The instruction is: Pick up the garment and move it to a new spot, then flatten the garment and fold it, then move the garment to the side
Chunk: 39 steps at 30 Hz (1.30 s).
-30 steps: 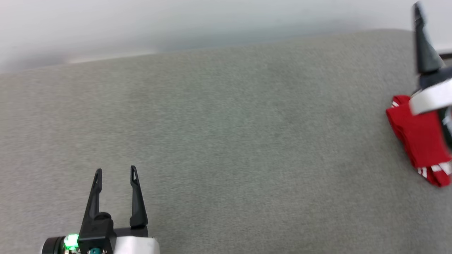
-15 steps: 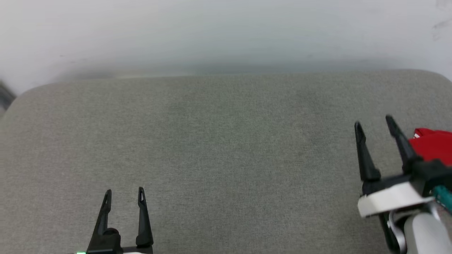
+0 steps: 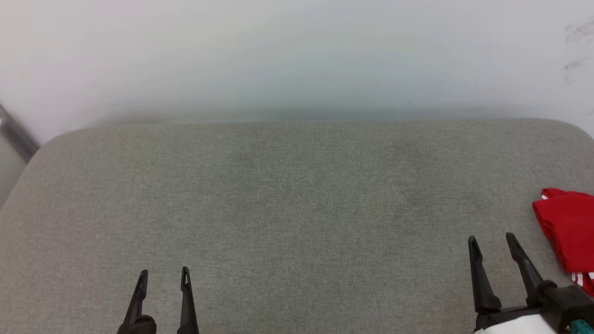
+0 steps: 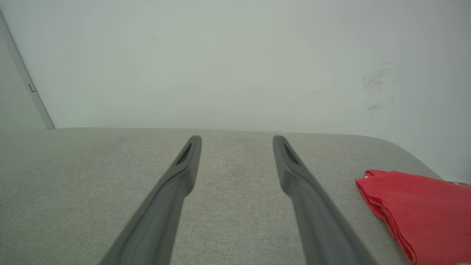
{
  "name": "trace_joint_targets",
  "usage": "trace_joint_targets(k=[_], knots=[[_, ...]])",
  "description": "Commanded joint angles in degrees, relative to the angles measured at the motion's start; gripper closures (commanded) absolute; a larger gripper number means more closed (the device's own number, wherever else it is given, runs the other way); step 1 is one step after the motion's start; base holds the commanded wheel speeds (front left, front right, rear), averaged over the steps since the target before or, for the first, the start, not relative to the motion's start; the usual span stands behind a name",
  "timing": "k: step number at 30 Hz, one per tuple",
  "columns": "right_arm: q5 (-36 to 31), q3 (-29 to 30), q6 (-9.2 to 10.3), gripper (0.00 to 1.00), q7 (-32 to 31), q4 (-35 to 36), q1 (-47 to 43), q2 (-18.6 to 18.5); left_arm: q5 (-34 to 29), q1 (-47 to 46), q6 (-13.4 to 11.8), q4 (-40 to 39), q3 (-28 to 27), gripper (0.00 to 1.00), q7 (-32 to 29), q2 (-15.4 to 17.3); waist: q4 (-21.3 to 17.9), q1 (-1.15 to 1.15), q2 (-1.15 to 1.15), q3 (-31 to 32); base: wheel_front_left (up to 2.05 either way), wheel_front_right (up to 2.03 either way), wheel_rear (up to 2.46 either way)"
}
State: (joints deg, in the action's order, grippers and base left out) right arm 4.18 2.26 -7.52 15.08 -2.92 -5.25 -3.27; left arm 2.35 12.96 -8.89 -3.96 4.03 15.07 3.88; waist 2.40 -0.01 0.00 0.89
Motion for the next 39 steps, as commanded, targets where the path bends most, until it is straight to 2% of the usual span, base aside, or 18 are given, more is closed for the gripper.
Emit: trace_joint_targets(k=[1, 9, 23, 24, 30, 39], knots=[[0.36, 0.26, 0.06, 0.0, 0.09, 0.78, -1.55, 0.36, 0.38, 0.99, 0.6, 0.13, -0.18, 0.0, 0.12, -0.08, 0.01, 0.01, 0.0, 0.34, 0.0, 0.0, 0.0], [2.84, 0.45, 0.06, 0.0, 0.09, 1.9, -5.11, 0.5, 1.02, 1.6, 2.33, 0.33, -1.29, 0.0, 0.12, -0.3, -0.19, 0.01, 0.0, 1.11, 0.0, 0.0, 0.0], [3.91, 0.05, 0.06, 0.0, 0.09, 2.39, -5.15, 0.52, 1.77, 1.42, 4.76, 1.26, -2.46, 0.0, 0.12, -0.82, -0.5, 0.01, 0.0, 1.02, 0.0, 0.0, 0.0], [3.87, 0.09, 0.01, 1.0, 0.0, 2.27, -5.11, 0.26, 1.58, 0.94, 4.68, 1.28, -2.41, 1.0, -0.01, -0.73, -0.51, 0.01, 0.0, 1.02, 0.0, 0.0, 0.0], [4.26, -0.03, 0.01, 1.0, -0.48, -0.97, -5.7, 0.25, 1.96, 0.91, 4.74, 4.63, -2.32, 1.0, -0.33, -0.87, -0.53, 0.01, 0.0, 1.0, 0.0, 0.0, 0.0], [14.91, -0.27, 0.01, 1.0, -2.39, -2.01, -3.68, -0.3, 13.19, -1.33, 5.99, 5.82, -2.46, 1.0, -2.15, -0.23, -0.67, 0.01, 0.0, 0.85, 0.0, 0.0, 0.0]])
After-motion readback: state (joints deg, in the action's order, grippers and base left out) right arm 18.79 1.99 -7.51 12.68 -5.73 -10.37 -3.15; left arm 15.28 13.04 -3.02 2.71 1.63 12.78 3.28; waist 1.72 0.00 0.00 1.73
